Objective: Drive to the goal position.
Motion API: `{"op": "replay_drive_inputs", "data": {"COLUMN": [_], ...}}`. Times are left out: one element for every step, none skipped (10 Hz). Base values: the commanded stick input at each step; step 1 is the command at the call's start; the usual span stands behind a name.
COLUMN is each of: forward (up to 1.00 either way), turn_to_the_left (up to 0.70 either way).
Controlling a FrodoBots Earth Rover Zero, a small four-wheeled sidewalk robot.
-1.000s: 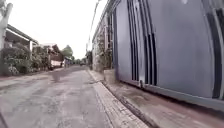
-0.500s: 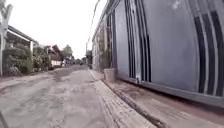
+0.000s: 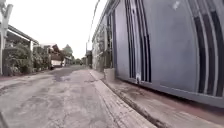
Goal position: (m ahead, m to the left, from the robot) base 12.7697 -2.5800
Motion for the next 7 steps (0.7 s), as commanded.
{"op": "replay_drive_inputs", "data": {"forward": [0.0, 0.0, 0.0, 0.0, 0.0, 0.0, 0.0], "turn_to_the_left": [0.7, 0.7, 0.7, 0.7, 0.7, 0.7, 0.7]}}
